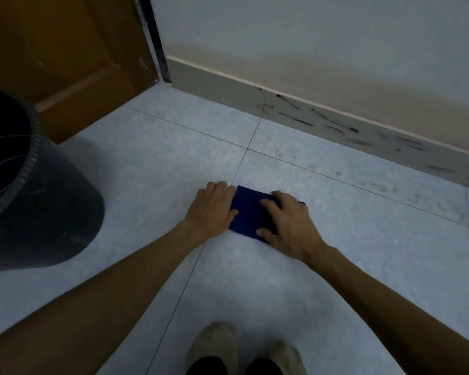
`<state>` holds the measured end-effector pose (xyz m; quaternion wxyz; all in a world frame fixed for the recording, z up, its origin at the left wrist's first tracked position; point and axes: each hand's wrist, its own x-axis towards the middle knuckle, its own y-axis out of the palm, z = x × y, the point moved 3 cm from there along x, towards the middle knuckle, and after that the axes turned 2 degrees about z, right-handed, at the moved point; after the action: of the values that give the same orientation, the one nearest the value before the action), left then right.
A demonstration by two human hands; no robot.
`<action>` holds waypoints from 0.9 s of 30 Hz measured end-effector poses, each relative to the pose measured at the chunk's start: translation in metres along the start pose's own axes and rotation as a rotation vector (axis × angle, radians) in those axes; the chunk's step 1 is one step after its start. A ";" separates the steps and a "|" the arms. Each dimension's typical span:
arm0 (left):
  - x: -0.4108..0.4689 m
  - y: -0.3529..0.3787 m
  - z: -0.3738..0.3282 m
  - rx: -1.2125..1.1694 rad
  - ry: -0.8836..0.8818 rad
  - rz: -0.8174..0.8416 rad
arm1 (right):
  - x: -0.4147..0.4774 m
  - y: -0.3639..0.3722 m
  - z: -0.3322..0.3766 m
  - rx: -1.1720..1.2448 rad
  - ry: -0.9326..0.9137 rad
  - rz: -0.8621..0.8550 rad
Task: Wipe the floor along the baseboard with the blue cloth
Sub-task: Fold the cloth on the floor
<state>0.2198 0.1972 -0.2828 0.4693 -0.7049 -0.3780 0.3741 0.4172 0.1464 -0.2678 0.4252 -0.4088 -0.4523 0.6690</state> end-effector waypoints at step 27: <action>0.084 0.015 0.016 -0.006 -0.118 -0.269 | 0.201 -0.111 -0.057 -0.677 -0.309 -0.275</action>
<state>0.2452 0.2736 -0.3155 0.4901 -0.6260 -0.4973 0.3473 0.4311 0.3749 -0.2091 0.2788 -0.3560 -0.7566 0.4724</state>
